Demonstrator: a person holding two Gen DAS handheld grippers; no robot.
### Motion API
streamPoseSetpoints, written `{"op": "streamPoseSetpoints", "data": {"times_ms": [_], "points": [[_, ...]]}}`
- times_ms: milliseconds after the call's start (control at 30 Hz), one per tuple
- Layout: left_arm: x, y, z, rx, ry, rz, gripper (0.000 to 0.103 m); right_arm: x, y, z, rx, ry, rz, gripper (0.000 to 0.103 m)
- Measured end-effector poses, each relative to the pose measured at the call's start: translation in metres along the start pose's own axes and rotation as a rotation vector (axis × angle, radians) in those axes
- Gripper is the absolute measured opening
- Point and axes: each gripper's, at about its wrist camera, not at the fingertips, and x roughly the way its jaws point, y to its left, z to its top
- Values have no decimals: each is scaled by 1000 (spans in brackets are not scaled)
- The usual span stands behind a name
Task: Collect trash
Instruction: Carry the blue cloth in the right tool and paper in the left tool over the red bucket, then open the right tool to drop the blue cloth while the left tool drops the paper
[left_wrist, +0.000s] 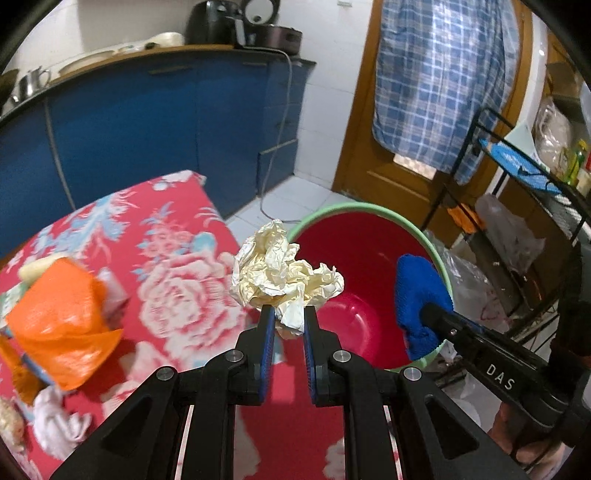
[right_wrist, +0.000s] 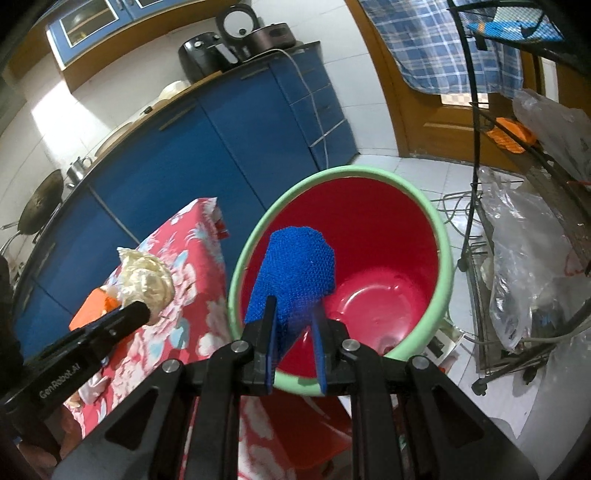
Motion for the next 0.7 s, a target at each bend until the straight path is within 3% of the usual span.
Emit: {"op": "streamPoseSetpoints", "data": {"times_ms": [200,367,433,700], "points": [[22,-19,4,25,49,-44,18,3,-15,3,19,-11,-17,27],[29,-28,4,43,62,-53,38,3,-23,5,33,-22,-28,31],[30,-29,3,47,63,-49,42,2,-26,5,39,-24,-28,32],[22,-25,2,23,58,-44,43,0,-26,5,45,-21,-22,35]]}}
